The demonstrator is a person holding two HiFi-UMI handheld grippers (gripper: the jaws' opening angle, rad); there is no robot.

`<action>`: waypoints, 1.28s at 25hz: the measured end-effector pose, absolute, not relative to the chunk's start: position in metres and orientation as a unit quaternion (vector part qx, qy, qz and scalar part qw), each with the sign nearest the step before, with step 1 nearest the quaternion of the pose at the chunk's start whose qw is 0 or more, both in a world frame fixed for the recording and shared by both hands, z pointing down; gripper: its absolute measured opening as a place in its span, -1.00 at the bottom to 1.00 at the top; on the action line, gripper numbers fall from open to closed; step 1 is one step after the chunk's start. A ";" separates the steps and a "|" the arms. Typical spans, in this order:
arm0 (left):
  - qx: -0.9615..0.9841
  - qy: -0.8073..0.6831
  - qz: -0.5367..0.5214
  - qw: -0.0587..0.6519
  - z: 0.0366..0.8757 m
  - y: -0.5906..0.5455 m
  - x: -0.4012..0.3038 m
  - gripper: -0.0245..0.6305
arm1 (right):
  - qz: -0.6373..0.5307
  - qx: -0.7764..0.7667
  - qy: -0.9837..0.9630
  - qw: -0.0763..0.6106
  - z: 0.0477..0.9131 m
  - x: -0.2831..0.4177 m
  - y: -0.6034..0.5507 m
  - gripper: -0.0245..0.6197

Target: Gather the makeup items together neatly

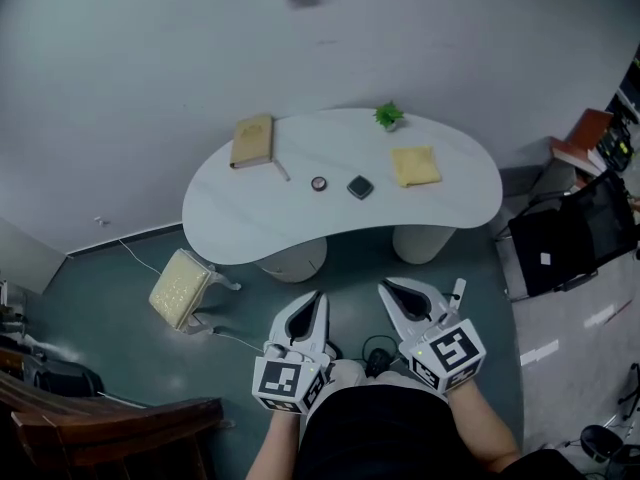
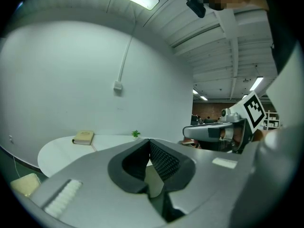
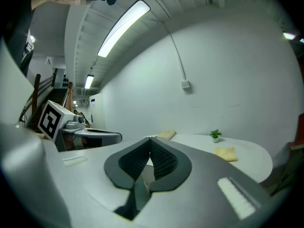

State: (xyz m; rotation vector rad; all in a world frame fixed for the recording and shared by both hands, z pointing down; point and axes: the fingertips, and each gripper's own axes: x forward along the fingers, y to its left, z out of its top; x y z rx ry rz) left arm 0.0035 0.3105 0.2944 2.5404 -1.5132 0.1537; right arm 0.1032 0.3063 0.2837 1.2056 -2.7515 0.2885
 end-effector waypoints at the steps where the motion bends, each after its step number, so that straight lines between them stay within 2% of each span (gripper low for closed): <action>1: 0.855 -0.507 0.053 0.093 0.296 0.312 0.006 -0.93 | 0.094 0.398 -0.910 0.064 0.285 0.104 0.309 -0.90; 10: 0.856 -0.503 0.067 0.099 0.305 0.319 0.013 -0.93 | 0.094 0.378 -0.917 0.088 0.296 0.099 0.323 -0.89; 17: 0.863 -0.490 0.071 0.100 0.309 0.308 0.011 -0.71 | 0.098 0.368 -0.920 0.095 0.300 0.090 0.311 -0.88; 20: 0.866 -0.487 0.068 0.094 0.309 0.297 0.009 -0.67 | 0.095 0.365 -0.921 0.097 0.300 0.088 0.300 -0.74; 26: 0.869 -0.477 0.070 0.109 0.314 0.273 -0.001 -0.54 | 0.089 0.371 -0.917 0.114 0.299 0.079 0.275 -0.66; 32: 0.873 -0.471 0.068 0.106 0.313 0.243 -0.012 -0.46 | 0.091 0.374 -0.916 0.113 0.298 0.072 0.248 -0.49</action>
